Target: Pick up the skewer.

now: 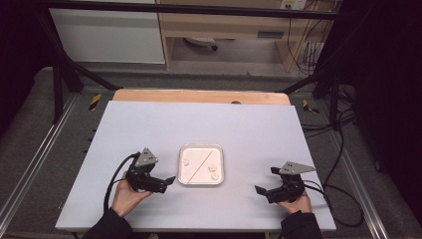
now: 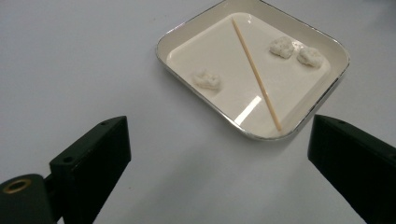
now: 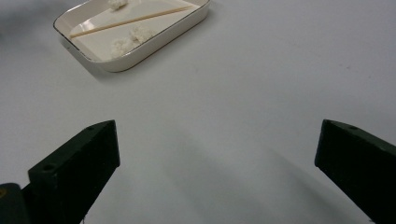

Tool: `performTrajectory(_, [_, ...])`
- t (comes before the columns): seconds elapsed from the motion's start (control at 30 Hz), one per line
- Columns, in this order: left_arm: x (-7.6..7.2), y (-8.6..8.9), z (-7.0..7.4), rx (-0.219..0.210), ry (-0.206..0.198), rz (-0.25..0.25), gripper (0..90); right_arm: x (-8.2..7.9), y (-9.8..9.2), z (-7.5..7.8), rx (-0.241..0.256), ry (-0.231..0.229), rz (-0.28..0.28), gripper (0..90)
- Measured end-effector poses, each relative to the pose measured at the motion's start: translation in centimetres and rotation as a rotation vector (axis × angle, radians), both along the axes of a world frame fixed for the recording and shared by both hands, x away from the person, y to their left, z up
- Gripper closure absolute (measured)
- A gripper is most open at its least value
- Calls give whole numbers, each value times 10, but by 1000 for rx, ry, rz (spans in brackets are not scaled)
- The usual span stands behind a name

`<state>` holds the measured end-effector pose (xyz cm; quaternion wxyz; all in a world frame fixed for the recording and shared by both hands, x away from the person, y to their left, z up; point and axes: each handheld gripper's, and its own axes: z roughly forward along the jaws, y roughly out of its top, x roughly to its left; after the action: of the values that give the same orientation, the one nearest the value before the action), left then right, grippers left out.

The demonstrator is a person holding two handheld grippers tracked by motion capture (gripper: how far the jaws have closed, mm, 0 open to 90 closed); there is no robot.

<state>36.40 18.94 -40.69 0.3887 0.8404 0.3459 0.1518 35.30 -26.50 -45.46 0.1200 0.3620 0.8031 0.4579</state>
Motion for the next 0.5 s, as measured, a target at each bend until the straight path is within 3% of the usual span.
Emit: performTrajectory(0.5, [10, -39, 1, 52, 18, -10, 80, 0, 1, 1, -3, 0, 4, 6])
